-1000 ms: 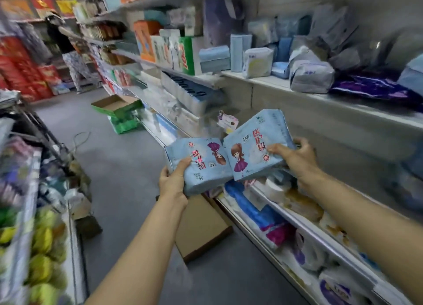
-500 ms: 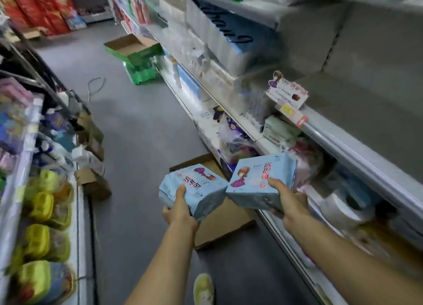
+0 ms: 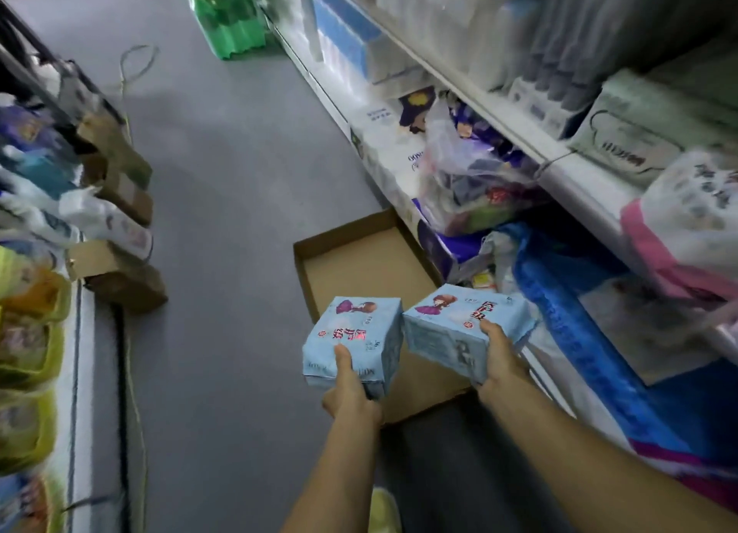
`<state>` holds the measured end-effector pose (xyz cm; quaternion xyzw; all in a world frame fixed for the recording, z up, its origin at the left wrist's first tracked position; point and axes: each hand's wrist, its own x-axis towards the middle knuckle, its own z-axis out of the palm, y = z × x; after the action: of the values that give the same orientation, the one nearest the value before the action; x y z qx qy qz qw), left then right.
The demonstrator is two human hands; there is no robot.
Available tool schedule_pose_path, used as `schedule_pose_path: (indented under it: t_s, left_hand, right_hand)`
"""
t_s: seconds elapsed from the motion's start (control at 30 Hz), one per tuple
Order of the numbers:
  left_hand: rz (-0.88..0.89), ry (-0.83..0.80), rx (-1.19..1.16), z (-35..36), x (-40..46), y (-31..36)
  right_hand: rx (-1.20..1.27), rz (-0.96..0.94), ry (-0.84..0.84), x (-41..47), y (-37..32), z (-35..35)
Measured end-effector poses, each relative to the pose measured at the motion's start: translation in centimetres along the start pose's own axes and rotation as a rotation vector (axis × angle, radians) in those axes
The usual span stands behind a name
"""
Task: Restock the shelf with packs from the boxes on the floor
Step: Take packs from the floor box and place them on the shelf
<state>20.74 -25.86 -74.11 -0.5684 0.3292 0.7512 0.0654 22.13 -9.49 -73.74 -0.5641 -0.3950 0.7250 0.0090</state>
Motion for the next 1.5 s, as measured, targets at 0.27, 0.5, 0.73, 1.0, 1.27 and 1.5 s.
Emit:
schedule_pose_path:
  t_s: [0.27,0.5,0.73,1.0,1.27,1.5]
  left_hand:
    - [0.004,-0.002,0.025,-0.3,9.9,-5.9]
    - [-0.113,0.016,0.341,-2.5,9.2,-7.0]
    - [-0.135,-0.196,0.312,-0.5,-0.3,-2.7]
    - [-0.125,-0.368,0.257,1.6,-15.5,4.6]
    - [-0.043,-0.536,0.233,2.2,-32.4,9.5]
    - [0.062,-0.769,0.284,5.3,-44.8,10.9]
  right_hand:
    - [-0.072,0.088,-0.001,9.3,6.4,2.8]
    - [-0.435,0.081,0.038,8.4,8.1,1.0]
    - [-0.398,0.047,-0.141,-1.0,0.7,1.7]
    - [-0.303,-0.024,-0.267,-13.9,-7.6,1.0]
    - [-0.284,-0.253,-0.400,-28.3,-17.2,-3.4]
    - [-0.177,-0.499,-0.444,-40.1,-26.9,-8.7]
